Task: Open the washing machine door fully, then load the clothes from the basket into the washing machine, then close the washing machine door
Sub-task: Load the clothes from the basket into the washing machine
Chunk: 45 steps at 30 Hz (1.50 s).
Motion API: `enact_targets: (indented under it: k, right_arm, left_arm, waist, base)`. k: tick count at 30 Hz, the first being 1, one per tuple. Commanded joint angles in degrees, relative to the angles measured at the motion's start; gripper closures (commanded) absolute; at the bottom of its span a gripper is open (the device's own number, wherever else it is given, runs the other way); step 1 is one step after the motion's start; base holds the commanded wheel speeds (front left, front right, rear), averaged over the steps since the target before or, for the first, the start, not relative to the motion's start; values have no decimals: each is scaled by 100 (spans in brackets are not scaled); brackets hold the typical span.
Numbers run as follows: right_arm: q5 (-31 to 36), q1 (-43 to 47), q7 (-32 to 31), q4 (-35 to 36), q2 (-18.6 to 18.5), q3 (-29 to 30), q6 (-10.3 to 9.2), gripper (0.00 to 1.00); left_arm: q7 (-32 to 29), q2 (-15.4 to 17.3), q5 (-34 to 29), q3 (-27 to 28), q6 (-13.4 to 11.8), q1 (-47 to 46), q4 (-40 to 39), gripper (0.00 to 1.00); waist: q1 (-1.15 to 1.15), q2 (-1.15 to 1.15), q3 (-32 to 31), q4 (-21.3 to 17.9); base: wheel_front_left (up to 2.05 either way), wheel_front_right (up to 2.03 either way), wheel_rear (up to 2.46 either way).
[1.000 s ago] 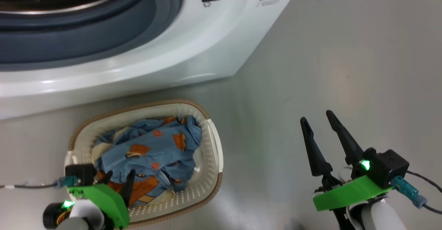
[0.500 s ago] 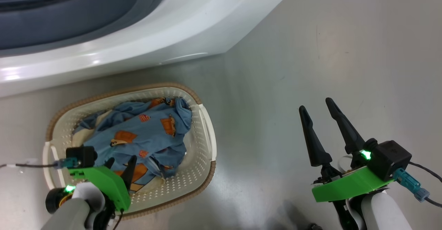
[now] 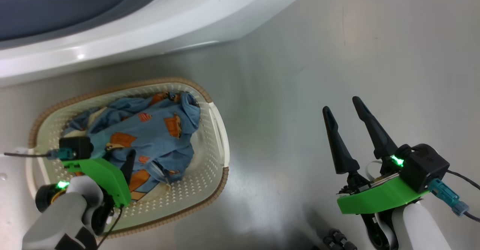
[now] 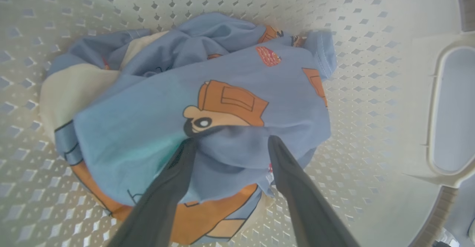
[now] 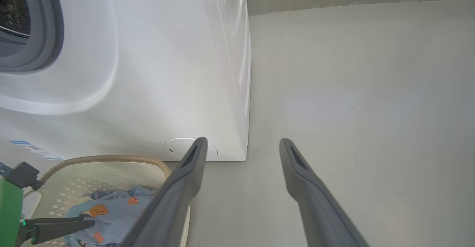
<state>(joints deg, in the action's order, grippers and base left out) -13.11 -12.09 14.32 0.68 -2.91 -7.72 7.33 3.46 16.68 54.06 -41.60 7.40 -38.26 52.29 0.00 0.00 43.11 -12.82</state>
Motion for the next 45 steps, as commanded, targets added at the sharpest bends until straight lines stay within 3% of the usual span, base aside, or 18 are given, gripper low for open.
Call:
enact_targets:
  k: [1,9,13,14,16,17,18,27,36,41,45]
  right_arm:
    - [63,66,68,156,3,-123,16,0]
    - [67,82,68,266,3,-40,16,0]
    - [75,82,68,312,3,-19,16,0]
    - [80,85,68,323,3,-14,16,0]
    - [90,98,68,342,3,6,16,0]
    - [96,107,68,351,3,20,16,0]
    - [101,114,68,360,3,33,16,0]
    - [69,154,68,298,3,98,16,0]
    - [134,163,68,93,3,47,16,0]
    - [200,256,68,-9,3,67,16,0]
    - [199,457,68,-137,-52,100,16,0]
  left_arm:
    - [9,172,64,59,9,-55,54,0]
    - [57,92,296,-234,9,-395,424,1]
    - [61,12,405,-383,9,-505,588,22]
    - [61,-4,426,-425,9,-526,626,29]
    - [80,-36,464,-503,9,-563,696,53]
    - [111,-47,472,-543,9,-586,732,69]
    - [147,-56,473,-585,9,-608,769,100]
    - [465,-121,586,-917,9,-532,950,100]
    - [1017,-167,678,-1273,9,25,595,100]
    - [1138,-240,760,-1129,9,313,414,100]
    - [1152,-305,470,-409,9,764,-120,100]
  waist:
    - [0,0,148,-70]
    - [0,0,340,-86]
    - [0,0,378,-103]
    - [0,0,383,-108]
    - [0,0,387,-110]
    - [0,0,387,-109]
    - [0,0,389,-107]
    - [0,0,140,-1]
    - [0,0,-694,362]
    - [0,0,-1158,574]
    - [0,0,-1778,872]
  base:
    - [0,0,0]
    - [0,0,0]
    - [0,0,0]
    - [0,0,0]
    - [0,0,0]
    - [0,0,0]
    - [0,0,0]
    - [0,0,0]
    - [0,0,0]
    - [0,0,0]
    - [0,0,0]
